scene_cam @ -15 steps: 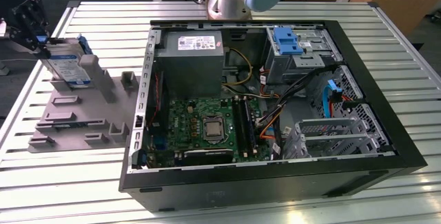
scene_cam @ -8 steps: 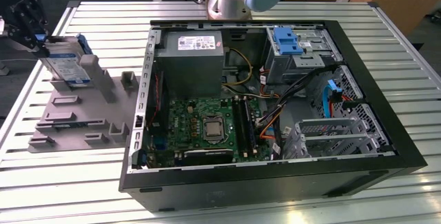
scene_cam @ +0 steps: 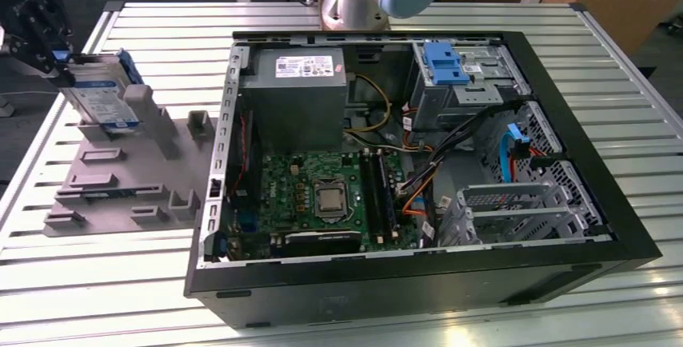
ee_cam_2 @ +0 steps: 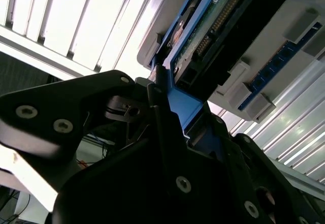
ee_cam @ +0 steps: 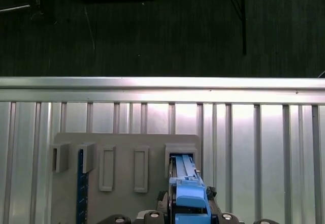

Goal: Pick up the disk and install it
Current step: 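Pick up the disk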

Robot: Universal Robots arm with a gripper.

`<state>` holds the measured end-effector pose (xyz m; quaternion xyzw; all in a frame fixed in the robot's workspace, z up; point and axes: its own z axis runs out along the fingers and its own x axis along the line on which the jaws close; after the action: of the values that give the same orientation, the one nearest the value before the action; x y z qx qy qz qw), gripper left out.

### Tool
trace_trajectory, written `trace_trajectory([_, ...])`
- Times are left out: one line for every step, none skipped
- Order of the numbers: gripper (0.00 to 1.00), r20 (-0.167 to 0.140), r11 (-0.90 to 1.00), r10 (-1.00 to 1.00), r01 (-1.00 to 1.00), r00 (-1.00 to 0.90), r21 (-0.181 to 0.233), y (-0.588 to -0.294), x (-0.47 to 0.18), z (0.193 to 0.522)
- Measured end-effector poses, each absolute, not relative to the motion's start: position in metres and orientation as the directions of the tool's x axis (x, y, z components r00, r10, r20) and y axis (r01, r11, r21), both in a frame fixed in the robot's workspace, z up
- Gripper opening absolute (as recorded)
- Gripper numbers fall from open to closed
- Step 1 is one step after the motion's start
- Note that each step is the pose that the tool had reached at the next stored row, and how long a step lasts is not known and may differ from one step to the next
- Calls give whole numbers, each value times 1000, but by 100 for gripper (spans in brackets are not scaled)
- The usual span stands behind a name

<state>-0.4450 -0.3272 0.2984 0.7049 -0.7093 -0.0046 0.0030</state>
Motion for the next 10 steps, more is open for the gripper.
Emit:
trace_trajectory([36, -2, 6, -1000, -1000, -6, 11, -327, -445, 299])
trace_trajectory([36, -2, 6, -1000, -1000, -6, 11, -327, -445, 300])
trace_trajectory([36, -2, 6, -1000, -1000, -6, 11, -327, -445, 300])
trace_trajectory([36, -2, 6, -1000, -1000, -6, 11, -327, -445, 300])
trace_trajectory([36, -2, 6, -1000, -1000, -6, 11, -327, -445, 301])
trace_trajectory([36, -2, 6, -1000, -1000, -6, 11, -327, -445, 301])
trace_trajectory([36, -2, 6, -1000, -1000, -6, 11, -327, -445, 301])
trace_trajectory([36, -2, 6, -1000, -1000, -6, 11, -327, -445, 302])
trace_trajectory([36, -2, 6, -1000, -1000, -6, 11, -327, -445, 302])
trace_trajectory([36, -2, 6, -1000, -1000, -6, 11, -327, -445, 302])
